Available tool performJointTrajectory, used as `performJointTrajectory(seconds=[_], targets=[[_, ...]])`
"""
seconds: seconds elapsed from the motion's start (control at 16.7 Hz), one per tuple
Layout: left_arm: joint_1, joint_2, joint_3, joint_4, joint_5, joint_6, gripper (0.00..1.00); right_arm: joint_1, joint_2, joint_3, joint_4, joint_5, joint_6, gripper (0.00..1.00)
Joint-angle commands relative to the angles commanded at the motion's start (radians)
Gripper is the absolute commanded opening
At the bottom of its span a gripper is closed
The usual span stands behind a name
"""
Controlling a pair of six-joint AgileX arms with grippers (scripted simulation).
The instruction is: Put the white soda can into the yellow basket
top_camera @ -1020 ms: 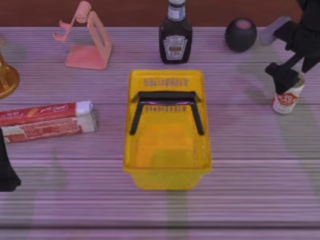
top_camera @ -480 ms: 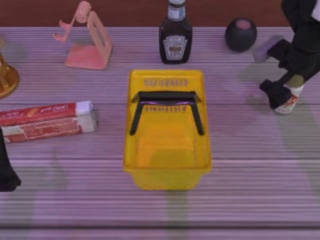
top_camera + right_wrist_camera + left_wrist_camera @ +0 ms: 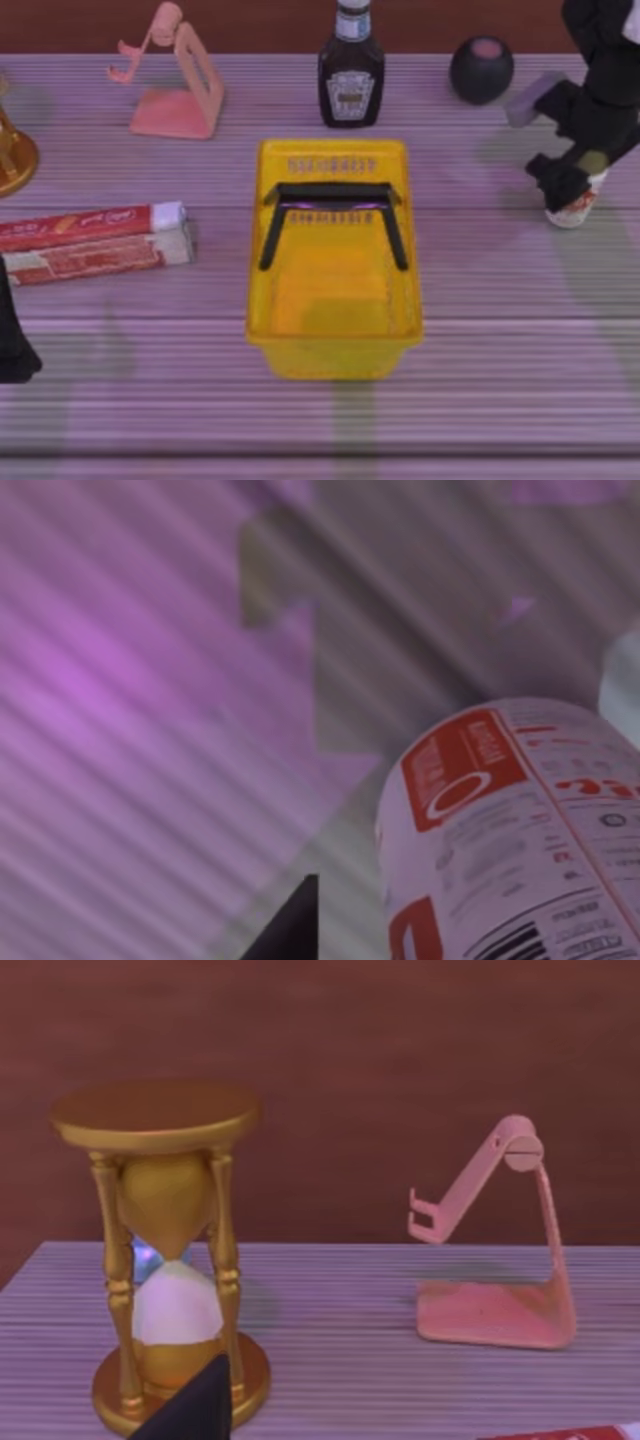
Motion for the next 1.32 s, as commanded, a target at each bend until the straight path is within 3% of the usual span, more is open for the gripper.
performJointTrajectory(seconds=[0.42,1.08,1.2,1.32], targets=[[0.000,0.000,0.000,0.000,0.000,0.000,1.00,0.000,0.000,0.000,0.000,0.000,0.000,0.02],[0.000,0.000,0.000,0.000,0.000,0.000,1.00,-0.001,-0.002,-0.002,0.009,-0.006,0.004,0.00],[0.000,0.000,0.000,0.000,0.000,0.000,1.00,0.008,-0.008,-0.018,0.060,-0.039,0.018,0.00],[0.000,0.000,0.000,0.000,0.000,0.000,1.00,0.020,-0.020,-0.048,0.152,-0.096,0.047,0.00]])
